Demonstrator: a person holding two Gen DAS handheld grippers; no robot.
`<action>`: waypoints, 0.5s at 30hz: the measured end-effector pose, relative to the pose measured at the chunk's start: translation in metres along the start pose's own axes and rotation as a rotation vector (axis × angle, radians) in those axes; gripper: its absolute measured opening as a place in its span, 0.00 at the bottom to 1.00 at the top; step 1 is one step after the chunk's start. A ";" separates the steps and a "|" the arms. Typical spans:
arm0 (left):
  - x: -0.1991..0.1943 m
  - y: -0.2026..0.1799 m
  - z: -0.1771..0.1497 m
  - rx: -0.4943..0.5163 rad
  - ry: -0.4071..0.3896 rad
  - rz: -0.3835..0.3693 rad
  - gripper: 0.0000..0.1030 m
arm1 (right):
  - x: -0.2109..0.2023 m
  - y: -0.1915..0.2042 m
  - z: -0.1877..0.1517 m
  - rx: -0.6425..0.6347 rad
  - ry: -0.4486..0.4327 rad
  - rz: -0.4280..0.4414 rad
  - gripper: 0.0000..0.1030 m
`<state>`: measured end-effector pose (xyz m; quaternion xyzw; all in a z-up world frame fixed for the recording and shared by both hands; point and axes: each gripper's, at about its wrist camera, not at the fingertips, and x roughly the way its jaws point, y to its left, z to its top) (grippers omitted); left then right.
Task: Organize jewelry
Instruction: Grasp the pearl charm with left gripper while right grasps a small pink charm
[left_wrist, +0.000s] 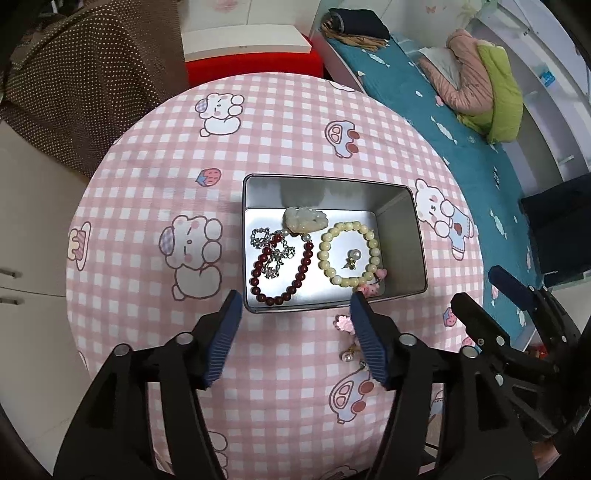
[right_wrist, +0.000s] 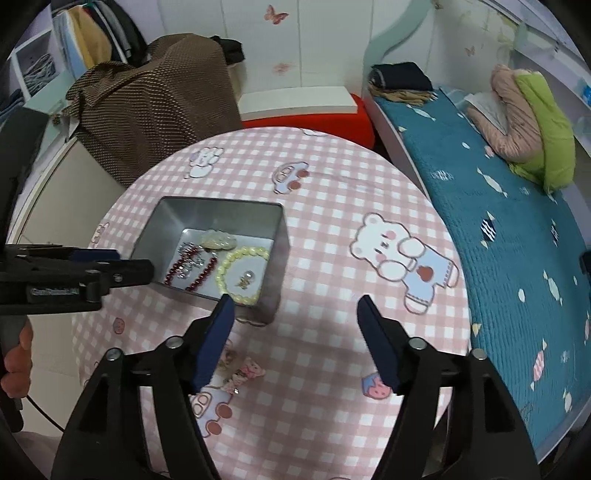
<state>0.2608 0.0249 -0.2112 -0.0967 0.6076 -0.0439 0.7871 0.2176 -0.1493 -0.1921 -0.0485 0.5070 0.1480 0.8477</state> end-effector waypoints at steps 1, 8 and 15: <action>-0.001 0.000 -0.001 -0.002 -0.002 0.005 0.69 | 0.001 -0.002 -0.002 0.006 0.006 -0.002 0.68; -0.004 0.002 -0.014 0.012 0.005 0.041 0.78 | 0.015 -0.010 -0.024 0.028 0.098 -0.015 0.79; 0.006 0.011 -0.032 -0.009 0.049 0.053 0.82 | 0.028 -0.005 -0.041 0.017 0.159 0.040 0.80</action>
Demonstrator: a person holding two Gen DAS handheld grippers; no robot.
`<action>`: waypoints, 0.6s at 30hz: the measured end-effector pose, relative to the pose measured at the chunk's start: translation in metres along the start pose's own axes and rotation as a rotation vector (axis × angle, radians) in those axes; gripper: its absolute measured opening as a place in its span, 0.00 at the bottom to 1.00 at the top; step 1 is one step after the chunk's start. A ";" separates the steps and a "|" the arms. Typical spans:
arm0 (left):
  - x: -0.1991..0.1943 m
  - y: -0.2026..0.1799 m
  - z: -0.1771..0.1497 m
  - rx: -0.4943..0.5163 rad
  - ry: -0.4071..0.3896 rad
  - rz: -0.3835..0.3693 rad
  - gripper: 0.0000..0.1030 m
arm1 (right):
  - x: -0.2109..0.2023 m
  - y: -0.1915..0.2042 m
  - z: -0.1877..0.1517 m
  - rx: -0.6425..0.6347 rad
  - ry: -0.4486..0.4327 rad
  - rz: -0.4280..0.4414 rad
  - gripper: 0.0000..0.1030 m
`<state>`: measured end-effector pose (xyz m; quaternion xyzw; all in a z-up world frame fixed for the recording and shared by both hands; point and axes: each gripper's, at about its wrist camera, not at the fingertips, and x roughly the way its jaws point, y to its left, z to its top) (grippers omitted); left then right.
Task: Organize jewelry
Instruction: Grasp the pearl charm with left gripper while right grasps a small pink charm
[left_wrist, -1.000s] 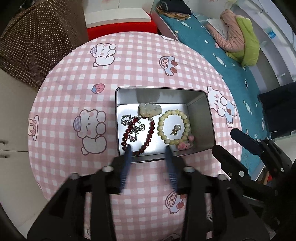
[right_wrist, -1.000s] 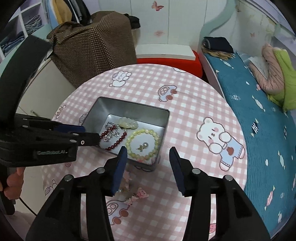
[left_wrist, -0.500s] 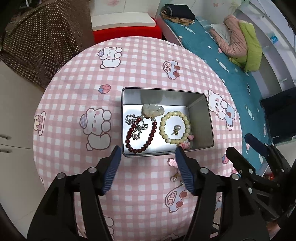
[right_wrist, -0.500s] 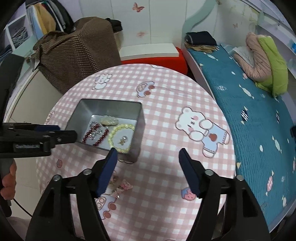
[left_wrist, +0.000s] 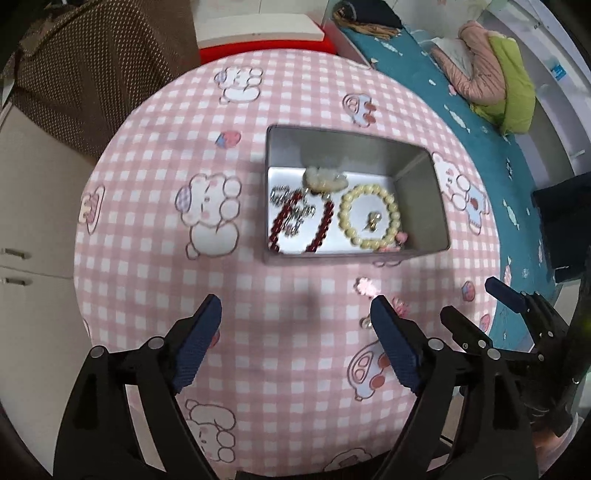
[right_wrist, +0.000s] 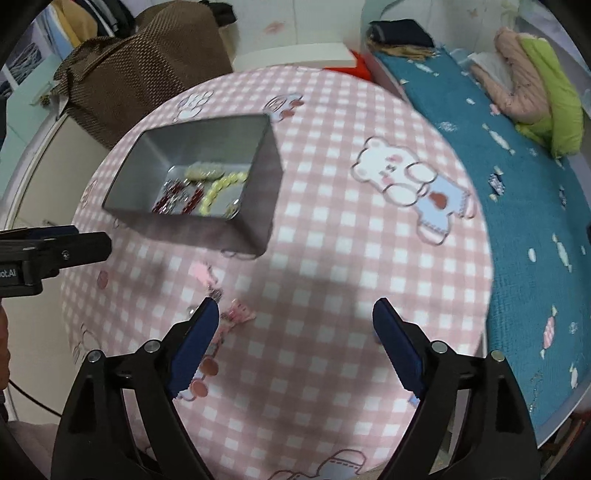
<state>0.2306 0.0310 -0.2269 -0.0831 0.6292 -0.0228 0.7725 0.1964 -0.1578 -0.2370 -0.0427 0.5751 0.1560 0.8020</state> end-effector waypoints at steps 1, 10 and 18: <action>0.001 0.001 -0.002 0.001 0.004 0.004 0.83 | 0.002 0.002 -0.002 -0.008 0.005 0.013 0.80; 0.027 0.012 -0.020 -0.006 0.081 0.032 0.84 | 0.015 0.027 -0.017 -0.108 0.036 0.093 0.61; 0.038 0.008 -0.029 0.038 0.109 0.023 0.84 | 0.036 0.047 -0.022 -0.151 0.099 0.137 0.26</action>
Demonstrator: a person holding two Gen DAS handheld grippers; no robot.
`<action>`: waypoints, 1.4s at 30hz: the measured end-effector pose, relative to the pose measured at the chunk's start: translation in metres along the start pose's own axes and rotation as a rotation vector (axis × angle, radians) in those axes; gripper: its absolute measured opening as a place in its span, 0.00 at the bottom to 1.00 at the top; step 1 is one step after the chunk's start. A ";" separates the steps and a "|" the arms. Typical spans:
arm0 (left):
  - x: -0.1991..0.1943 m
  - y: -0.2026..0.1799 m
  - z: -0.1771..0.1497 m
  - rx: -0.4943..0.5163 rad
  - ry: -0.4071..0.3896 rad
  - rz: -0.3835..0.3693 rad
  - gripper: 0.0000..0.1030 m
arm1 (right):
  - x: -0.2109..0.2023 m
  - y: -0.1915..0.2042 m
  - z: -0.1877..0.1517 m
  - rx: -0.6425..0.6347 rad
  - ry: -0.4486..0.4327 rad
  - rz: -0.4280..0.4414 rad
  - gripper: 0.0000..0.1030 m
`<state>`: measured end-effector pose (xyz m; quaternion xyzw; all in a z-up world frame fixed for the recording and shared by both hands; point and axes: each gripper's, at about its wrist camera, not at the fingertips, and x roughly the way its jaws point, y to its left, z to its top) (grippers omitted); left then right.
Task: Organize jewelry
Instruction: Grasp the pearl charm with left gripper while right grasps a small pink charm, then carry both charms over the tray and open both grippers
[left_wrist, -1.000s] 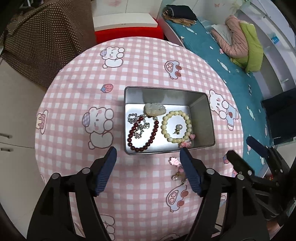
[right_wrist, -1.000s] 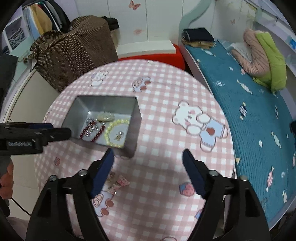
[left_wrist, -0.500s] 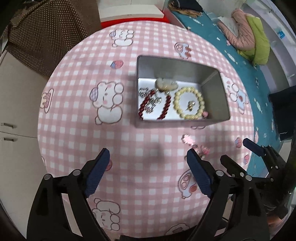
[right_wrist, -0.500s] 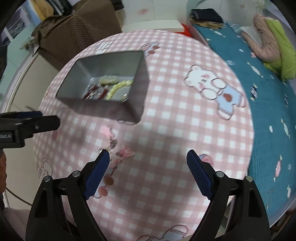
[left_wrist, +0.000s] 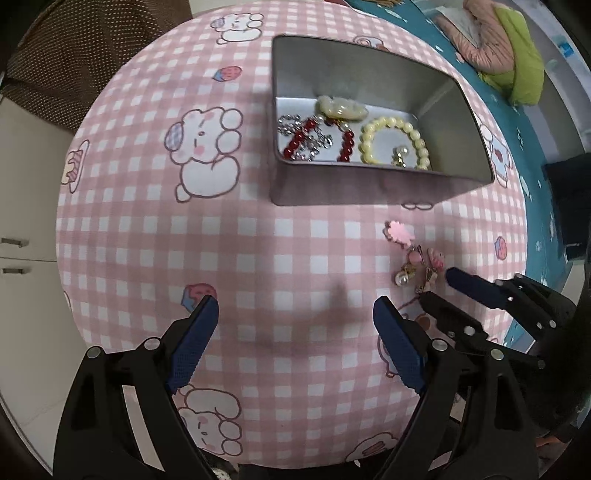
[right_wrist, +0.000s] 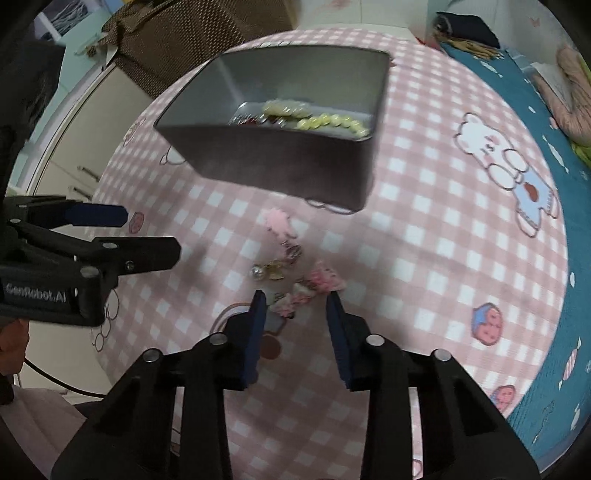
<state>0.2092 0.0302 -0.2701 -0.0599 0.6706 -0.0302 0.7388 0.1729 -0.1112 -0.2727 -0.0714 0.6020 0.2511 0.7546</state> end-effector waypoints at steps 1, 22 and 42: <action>0.001 -0.001 0.000 0.003 0.003 -0.001 0.84 | -0.001 0.002 0.000 -0.006 -0.014 -0.009 0.25; 0.018 -0.061 0.007 0.132 -0.023 -0.111 0.78 | -0.027 -0.033 -0.013 0.081 -0.069 -0.067 0.12; 0.040 -0.079 0.012 0.106 -0.005 -0.076 0.10 | -0.049 -0.065 -0.020 0.159 -0.125 -0.028 0.12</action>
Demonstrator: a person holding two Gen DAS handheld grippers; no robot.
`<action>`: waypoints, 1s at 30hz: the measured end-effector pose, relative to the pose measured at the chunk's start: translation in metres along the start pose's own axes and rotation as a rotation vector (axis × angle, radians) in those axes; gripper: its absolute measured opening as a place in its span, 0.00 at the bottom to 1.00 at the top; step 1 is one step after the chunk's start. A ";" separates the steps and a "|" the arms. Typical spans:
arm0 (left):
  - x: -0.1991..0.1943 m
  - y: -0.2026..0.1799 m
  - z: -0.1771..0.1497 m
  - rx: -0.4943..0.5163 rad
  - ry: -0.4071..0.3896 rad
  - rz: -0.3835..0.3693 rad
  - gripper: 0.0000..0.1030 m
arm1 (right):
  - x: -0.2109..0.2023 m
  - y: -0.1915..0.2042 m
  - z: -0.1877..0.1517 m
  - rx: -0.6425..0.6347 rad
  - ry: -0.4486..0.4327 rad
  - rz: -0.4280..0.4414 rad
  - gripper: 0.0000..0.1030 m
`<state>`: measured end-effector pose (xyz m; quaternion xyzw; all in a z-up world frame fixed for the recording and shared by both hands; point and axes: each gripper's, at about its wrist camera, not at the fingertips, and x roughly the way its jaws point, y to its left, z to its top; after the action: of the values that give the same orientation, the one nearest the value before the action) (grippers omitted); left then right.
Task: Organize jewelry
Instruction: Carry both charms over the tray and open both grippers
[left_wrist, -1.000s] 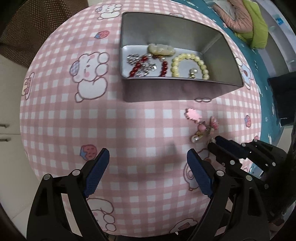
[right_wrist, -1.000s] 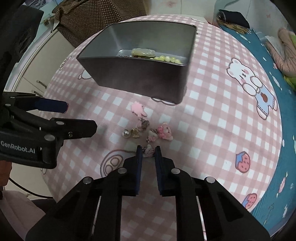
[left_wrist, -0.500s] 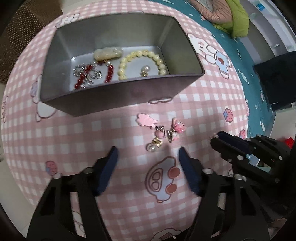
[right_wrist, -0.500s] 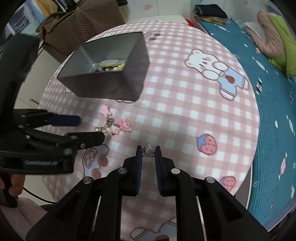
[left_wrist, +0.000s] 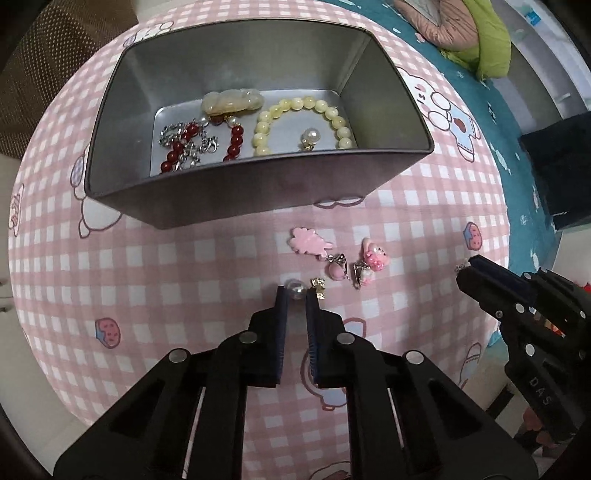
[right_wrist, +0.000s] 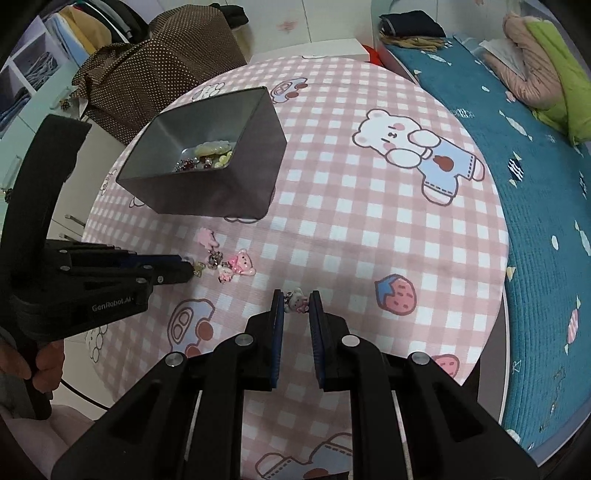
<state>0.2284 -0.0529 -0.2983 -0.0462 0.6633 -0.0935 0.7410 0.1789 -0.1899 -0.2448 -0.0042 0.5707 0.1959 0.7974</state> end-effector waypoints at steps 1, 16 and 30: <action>-0.001 0.003 -0.001 -0.001 0.001 -0.001 0.10 | 0.000 0.000 0.001 0.000 -0.003 0.000 0.12; -0.069 0.006 0.000 0.012 -0.138 0.032 0.10 | -0.021 0.007 0.031 -0.011 -0.101 0.022 0.12; -0.121 0.034 0.015 -0.074 -0.268 0.063 0.10 | -0.042 0.036 0.075 -0.101 -0.204 0.069 0.12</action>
<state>0.2339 0.0033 -0.1855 -0.0647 0.5625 -0.0385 0.8234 0.2239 -0.1527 -0.1726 -0.0047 0.4757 0.2514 0.8429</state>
